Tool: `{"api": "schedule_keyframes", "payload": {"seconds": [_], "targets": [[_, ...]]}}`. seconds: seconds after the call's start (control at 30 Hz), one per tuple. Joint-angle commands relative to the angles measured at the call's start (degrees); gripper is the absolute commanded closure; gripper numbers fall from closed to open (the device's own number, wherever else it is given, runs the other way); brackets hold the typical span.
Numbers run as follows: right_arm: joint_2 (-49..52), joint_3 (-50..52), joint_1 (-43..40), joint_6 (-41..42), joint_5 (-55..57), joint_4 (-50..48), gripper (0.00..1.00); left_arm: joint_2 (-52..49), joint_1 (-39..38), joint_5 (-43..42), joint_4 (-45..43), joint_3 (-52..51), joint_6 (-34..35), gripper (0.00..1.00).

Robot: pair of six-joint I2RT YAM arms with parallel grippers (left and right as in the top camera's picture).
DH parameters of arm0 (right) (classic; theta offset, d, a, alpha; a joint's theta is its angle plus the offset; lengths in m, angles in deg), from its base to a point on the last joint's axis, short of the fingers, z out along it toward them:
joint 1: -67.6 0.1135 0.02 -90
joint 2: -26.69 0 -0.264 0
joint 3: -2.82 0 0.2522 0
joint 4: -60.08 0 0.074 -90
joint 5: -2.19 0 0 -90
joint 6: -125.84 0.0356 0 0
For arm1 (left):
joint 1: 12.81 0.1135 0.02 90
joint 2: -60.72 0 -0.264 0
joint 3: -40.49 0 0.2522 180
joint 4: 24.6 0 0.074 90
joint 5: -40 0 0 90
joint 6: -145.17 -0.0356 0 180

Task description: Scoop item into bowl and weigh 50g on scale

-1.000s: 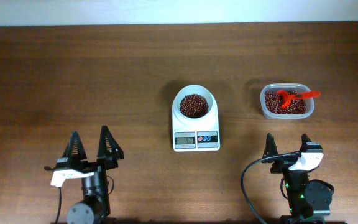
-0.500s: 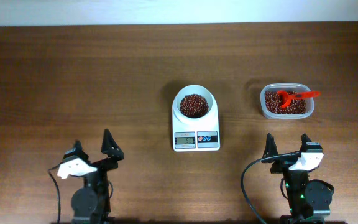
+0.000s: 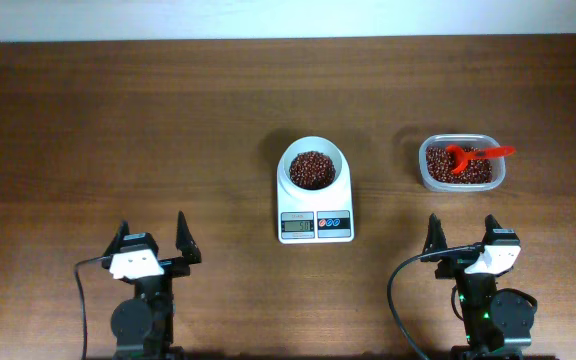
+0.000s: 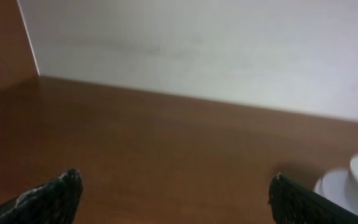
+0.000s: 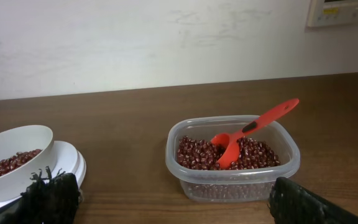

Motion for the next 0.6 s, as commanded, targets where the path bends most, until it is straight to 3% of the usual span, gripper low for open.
{"api": "schedule_keyframes", "payload": {"seconds": [0.0,0.57], "targets": [[-0.22,0.28,0.42,0.04,0.52,0.33,0.01,0.37,0.28,-2.56,2.08,-0.15,-2.62,0.02],[-0.22,0.28,0.42,0.04,0.52,0.33,0.01,0.35,0.24,-2.91,2.19,-0.11,-2.58,0.02]]}}
